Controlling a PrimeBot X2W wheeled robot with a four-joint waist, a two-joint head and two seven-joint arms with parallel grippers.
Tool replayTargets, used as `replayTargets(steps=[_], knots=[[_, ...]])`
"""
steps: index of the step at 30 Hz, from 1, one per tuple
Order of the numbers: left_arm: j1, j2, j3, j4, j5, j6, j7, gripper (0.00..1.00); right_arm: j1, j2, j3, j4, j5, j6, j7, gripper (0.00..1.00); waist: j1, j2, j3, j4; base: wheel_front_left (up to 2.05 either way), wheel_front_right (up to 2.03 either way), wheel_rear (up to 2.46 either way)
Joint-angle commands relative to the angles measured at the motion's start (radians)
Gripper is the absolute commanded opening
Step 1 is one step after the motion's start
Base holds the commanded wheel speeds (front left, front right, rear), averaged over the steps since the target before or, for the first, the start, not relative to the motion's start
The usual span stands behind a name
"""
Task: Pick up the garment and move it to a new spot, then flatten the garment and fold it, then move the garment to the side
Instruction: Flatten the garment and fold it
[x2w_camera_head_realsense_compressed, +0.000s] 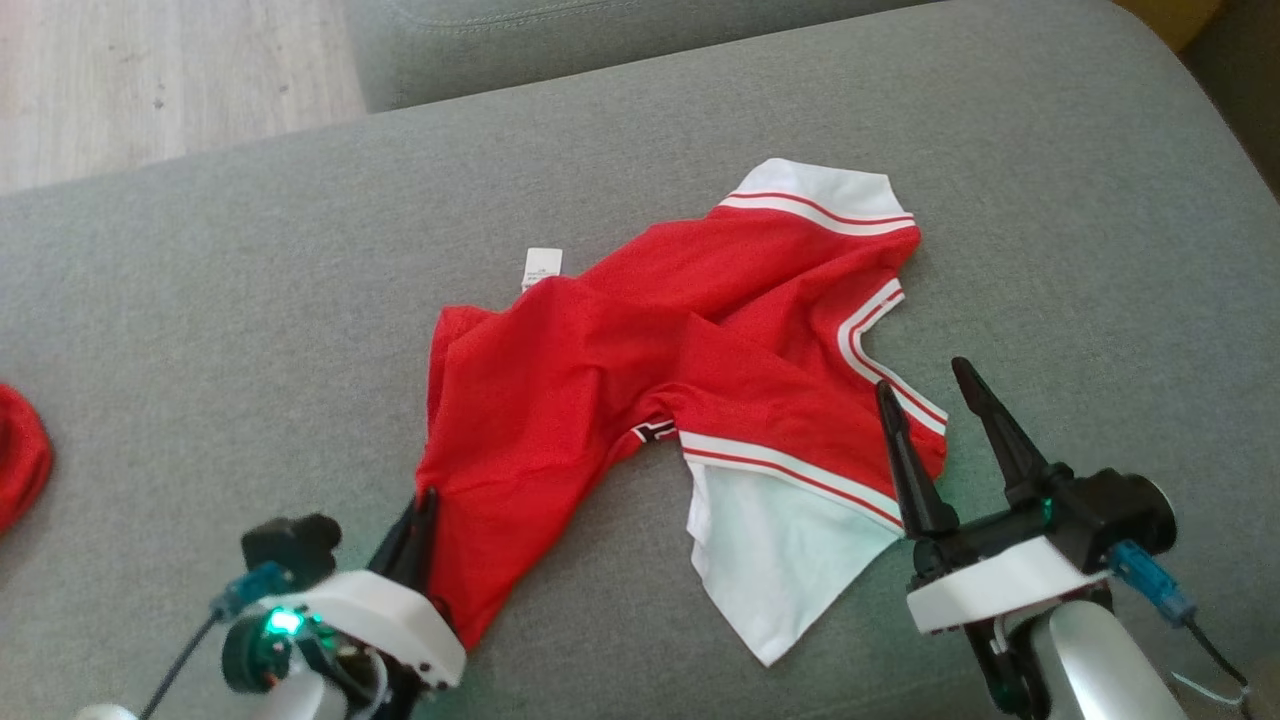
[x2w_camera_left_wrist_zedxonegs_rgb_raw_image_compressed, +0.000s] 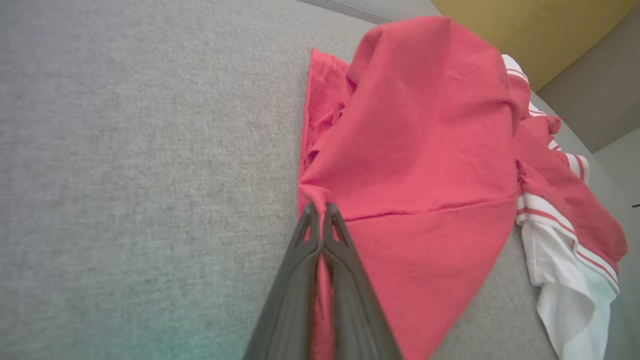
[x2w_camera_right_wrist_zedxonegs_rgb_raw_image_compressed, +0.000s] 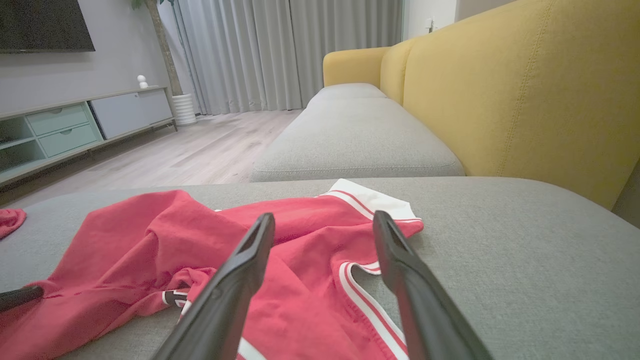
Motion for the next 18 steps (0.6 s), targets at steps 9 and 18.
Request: replayTargets(steps=[9,18], knots=[[-0.210,0.076,0.104,-0.031,0.062,0.044,-0.087,0.00,-0.046,0.003,0.011,-0.025,0.007,-0.001,-0.002,1.00,-0.0001,0.0000,-0.016,-0.028,0.00,0.00,0.00],[-0.291,0.113,0.068,-0.110,0.150,0.021,-0.170,0.00,-0.034,-0.004,-0.009,-0.029,0.005,-0.001,-0.002,1.00,-0.0001,0.0000,-0.027,-0.023,0.00,0.00,0.00]])
